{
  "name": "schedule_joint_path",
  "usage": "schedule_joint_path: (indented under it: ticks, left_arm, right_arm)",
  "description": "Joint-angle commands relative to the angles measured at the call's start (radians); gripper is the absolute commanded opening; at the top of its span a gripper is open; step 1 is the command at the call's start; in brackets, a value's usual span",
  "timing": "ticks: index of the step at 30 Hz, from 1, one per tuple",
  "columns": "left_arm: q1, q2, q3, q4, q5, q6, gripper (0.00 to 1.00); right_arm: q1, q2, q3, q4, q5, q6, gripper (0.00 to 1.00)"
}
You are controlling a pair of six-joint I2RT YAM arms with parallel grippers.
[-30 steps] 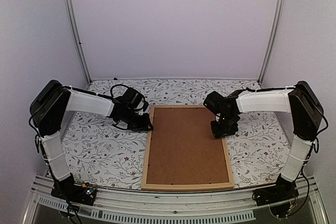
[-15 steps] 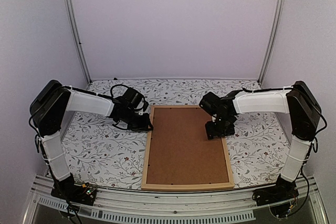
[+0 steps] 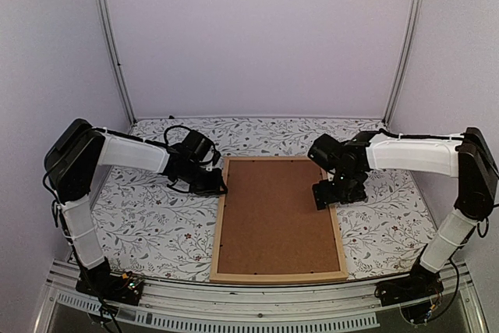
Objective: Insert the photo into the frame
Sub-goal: Adjust the photo frame at the center of the board.
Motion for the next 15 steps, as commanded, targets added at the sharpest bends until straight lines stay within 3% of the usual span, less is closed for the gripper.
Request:
schedule_joint_path:
  ticks: [1,15]
  left_arm:
    - [-0.04,0.052,-0.007,-0.049,0.027,0.047,0.19]
    - [-0.039,0.081,0.018,-0.054,0.026,0.044,0.18]
  right_arm:
    - [-0.004,-0.084,-0.076,-0.051,-0.022,0.023,0.91]
    - [-0.004,-0.237,-0.239,-0.061,-0.107,0.045,0.89]
